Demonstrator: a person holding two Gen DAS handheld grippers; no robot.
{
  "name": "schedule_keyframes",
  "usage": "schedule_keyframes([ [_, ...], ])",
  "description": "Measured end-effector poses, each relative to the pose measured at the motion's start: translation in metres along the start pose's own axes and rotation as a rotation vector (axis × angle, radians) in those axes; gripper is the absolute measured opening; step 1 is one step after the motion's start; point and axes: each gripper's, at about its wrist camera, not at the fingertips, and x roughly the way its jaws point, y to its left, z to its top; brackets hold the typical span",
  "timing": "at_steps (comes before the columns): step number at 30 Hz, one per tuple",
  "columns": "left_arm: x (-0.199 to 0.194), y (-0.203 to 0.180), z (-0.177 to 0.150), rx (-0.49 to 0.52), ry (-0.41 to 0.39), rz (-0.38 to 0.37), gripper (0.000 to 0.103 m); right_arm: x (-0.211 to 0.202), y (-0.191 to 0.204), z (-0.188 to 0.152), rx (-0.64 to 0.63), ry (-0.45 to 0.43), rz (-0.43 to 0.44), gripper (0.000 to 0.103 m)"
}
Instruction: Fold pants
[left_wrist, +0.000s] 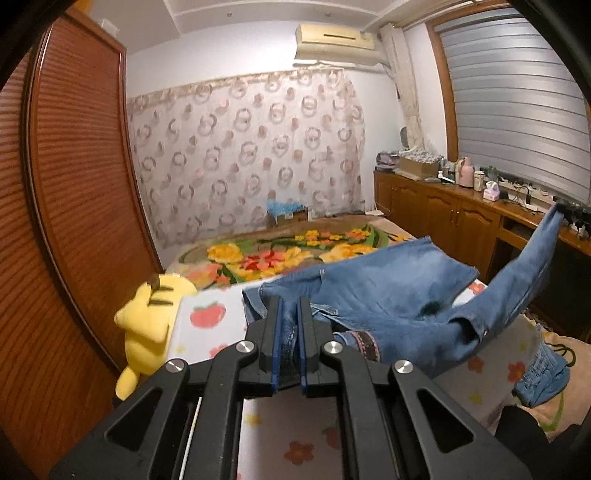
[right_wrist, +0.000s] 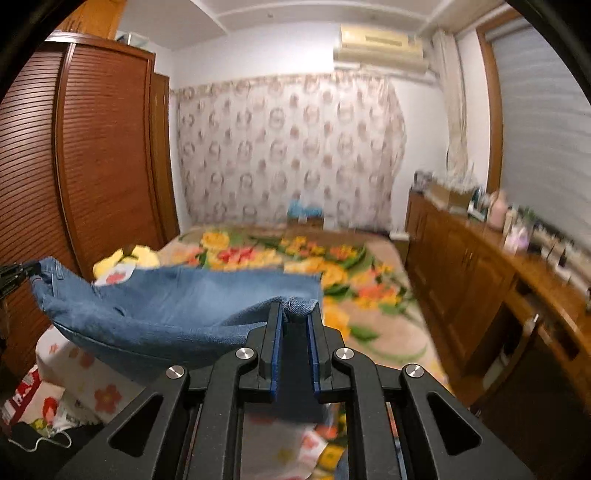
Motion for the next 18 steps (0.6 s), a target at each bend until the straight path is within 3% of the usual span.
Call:
schedule_keyframes([
  [3,0.012,-0.001,0.014,0.016,-0.007,0.013,0.008,0.005,0.001,0.013,-0.037,-0.022,-0.021,0.012],
  [8,0.049,0.003,0.027,0.024,0.004,0.032,0.008,0.047,0.011,0.018,-0.075,-0.003,-0.044,0.012],
  [13,0.094,0.01,0.037,0.019,0.037,0.035,0.008,0.094,0.022,0.026,-0.076,0.023,-0.053,0.012],
  [18,0.128,0.014,0.054,0.017,0.052,0.039,0.008,0.108,0.017,0.043,-0.054,0.032,-0.057,0.012],
])
